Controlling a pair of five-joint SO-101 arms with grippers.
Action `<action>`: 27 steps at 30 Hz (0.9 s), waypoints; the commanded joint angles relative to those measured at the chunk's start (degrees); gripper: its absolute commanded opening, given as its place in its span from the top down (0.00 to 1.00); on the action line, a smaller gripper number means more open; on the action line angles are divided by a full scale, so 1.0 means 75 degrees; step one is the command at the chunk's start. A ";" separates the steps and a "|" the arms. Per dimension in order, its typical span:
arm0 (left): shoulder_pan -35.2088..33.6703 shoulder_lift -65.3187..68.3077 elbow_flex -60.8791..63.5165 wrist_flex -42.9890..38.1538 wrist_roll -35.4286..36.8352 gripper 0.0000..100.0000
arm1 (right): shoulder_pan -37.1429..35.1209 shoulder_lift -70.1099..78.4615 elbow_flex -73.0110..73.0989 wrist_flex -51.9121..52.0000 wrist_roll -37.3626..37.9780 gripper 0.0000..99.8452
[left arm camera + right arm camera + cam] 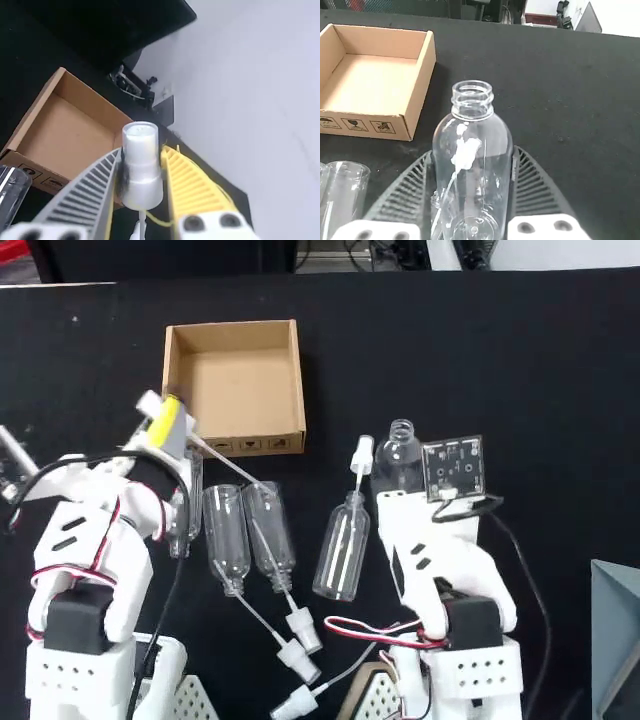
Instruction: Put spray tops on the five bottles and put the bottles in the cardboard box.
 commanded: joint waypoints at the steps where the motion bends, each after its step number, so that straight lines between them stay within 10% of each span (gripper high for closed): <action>1: -0.0147 -0.0105 0.0041 -0.0445 0.0563 0.97 | -0.0188 -0.0358 0.0006 -0.0234 0.0105 0.94; 17: -0.0088 -0.0117 0.0029 -0.0504 0.1395 0.97 | -0.1149 -0.1729 0.0967 -0.0610 0.0914 0.97; 27: -0.0064 -0.0117 0.0979 -0.2391 0.1981 0.97 | -0.1864 -0.2573 0.1635 -0.0551 0.1688 0.98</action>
